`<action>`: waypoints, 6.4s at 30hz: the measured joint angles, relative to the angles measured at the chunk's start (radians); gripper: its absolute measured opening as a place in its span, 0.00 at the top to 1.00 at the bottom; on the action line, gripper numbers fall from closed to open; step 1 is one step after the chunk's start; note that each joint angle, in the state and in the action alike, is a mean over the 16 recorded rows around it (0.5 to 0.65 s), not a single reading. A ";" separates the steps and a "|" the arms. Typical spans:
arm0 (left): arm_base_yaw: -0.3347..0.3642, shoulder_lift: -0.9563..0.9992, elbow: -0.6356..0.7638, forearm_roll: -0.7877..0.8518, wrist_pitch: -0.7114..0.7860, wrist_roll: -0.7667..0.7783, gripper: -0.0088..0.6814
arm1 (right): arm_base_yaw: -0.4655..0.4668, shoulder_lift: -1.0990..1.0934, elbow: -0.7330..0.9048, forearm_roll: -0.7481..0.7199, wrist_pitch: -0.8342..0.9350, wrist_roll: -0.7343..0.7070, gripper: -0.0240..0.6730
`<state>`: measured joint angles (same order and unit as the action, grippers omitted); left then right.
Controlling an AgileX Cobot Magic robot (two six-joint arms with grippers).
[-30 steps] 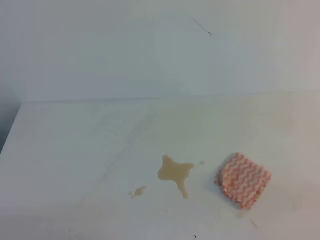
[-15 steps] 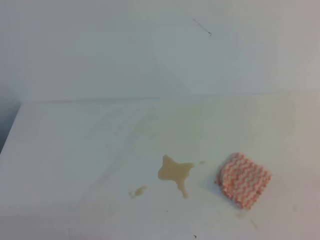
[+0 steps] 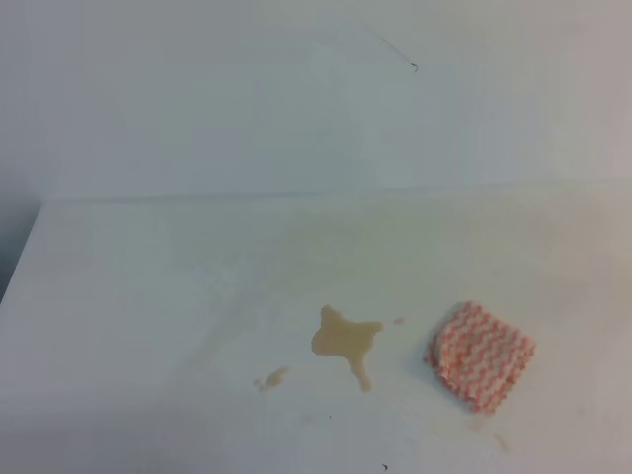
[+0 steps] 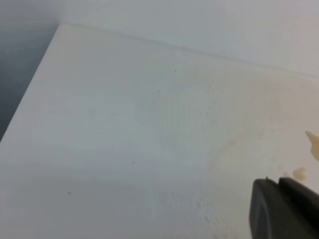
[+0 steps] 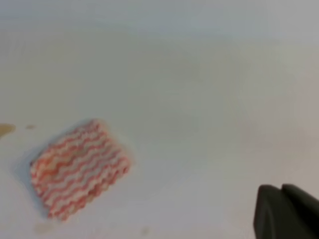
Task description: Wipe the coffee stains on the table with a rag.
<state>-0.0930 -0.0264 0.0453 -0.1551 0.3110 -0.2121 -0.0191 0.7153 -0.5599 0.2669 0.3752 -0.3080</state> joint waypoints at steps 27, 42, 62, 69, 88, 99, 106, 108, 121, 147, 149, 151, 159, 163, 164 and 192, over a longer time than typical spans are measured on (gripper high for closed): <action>0.000 0.000 0.000 0.000 0.000 0.000 0.99 | 0.223 0.805 -0.385 0.495 0.286 -0.366 0.54; 0.000 0.000 0.000 0.000 0.000 0.000 0.99 | 0.403 1.138 -0.670 -0.058 0.435 0.162 0.42; 0.000 0.000 0.000 0.000 0.000 0.000 0.99 | 0.417 1.301 -0.734 -0.114 0.473 0.181 0.85; 0.000 0.000 0.000 0.000 0.000 0.000 0.99 | 0.424 1.312 -0.850 -0.092 0.535 0.153 0.95; 0.000 0.000 0.000 0.000 0.000 0.000 0.99 | 0.603 1.399 -1.108 -0.032 0.425 0.087 0.94; 0.000 0.000 0.000 0.000 0.000 0.000 0.99 | 0.624 1.492 -1.108 -0.056 0.514 0.082 0.94; 0.000 0.000 0.000 0.000 0.000 0.000 0.99 | 0.618 1.490 -1.108 -0.111 0.610 0.098 0.94; 0.000 0.000 0.000 0.000 0.000 0.000 0.99 | 0.610 1.486 -1.108 -0.127 0.625 0.106 0.94; 0.000 0.000 0.000 0.000 0.000 0.000 0.99 | 0.465 1.448 -1.108 -0.164 0.630 0.149 0.95; 0.000 0.000 0.000 0.000 0.000 0.000 0.99 | 0.376 0.954 -0.564 -0.068 0.151 0.039 0.85; 0.000 0.000 0.000 0.000 0.000 0.000 0.99 | 0.376 0.926 -0.539 -0.067 0.122 0.037 0.81; 0.000 0.000 0.000 0.000 0.000 0.000 0.99 | 0.376 0.903 -0.523 -0.067 0.104 0.036 0.75; 0.000 0.000 0.000 0.000 0.000 0.000 0.99 | 0.377 0.828 -0.510 -0.051 0.098 0.022 0.53; 0.000 0.000 0.000 0.000 0.000 0.000 0.99 | 0.377 0.762 -0.511 -0.038 0.106 0.007 0.55; 0.000 0.000 0.000 0.000 0.000 0.000 0.99 | 0.377 0.740 -0.511 -0.034 0.108 0.003 0.57; 0.000 0.000 0.000 0.000 0.000 0.000 0.99 | 0.376 -0.119 -0.029 -0.102 -0.199 0.135 0.97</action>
<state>-0.0930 -0.0264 0.0453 -0.1551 0.3110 -0.2121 0.3574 0.5961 -0.5892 0.1654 0.1761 -0.1734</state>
